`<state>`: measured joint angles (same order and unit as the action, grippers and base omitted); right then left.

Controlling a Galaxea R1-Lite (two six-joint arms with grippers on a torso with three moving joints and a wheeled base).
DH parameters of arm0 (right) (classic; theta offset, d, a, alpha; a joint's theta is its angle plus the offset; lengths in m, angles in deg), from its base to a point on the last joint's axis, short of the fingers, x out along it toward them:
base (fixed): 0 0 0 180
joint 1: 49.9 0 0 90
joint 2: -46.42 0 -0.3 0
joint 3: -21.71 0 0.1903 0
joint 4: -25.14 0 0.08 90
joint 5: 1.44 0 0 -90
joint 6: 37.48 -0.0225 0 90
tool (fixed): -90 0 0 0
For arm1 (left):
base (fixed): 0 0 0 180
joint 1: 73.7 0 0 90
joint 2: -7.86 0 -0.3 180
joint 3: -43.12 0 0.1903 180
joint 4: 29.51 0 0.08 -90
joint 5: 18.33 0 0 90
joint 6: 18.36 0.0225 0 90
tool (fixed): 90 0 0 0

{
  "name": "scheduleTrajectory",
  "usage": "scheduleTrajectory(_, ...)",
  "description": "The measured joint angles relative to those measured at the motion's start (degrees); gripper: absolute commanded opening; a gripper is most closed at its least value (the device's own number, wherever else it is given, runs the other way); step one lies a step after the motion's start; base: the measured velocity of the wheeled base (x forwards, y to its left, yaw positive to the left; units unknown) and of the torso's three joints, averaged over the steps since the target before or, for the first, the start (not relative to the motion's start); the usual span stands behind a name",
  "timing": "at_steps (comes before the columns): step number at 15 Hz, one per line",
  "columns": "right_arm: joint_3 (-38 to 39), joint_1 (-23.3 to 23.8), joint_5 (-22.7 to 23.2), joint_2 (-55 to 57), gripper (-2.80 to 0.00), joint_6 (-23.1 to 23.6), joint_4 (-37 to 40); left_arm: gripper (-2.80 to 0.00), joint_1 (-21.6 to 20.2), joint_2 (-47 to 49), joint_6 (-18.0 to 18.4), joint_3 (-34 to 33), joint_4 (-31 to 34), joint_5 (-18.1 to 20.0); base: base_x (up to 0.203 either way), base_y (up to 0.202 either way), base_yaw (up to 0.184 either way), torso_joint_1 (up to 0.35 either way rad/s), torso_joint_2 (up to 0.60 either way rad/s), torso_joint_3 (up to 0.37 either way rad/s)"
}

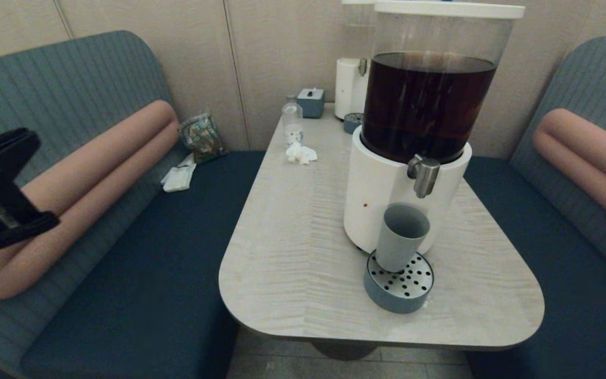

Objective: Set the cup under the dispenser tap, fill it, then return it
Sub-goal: Turn on the faucet

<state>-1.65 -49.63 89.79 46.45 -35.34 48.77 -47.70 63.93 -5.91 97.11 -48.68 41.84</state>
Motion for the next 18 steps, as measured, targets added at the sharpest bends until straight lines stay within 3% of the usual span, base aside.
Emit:
scheduleTrajectory(6,0.00,0.00,0.00,0.00,-2.80,0.05,-0.02,-2.80,-15.55,-20.31,0.02,-6.13,13.54,-1.13,0.000,0.000,0.000,0.000,0.00,0.000)
scheduleTrajectory(9,0.00,-0.02,0.02,0.00,-2.80,0.02,-0.02,-2.80,-21.55,-28.35,-0.10,-9.50,16.11,-0.87,0.000,0.000,0.000,0.000,0.00,0.000)
scheduleTrajectory(15,0.00,0.00,0.02,0.00,-2.80,0.02,0.00,-2.80,-24.13,-40.69,-0.21,-17.53,18.59,-0.62,0.000,0.000,0.000,0.000,0.00,0.000)
scheduleTrajectory(18,0.00,0.00,0.00,0.00,-2.80,0.02,-0.02,-2.80,-24.89,-46.04,-0.24,-19.04,24.31,3.88,0.000,0.000,0.000,0.000,0.00,0.000)
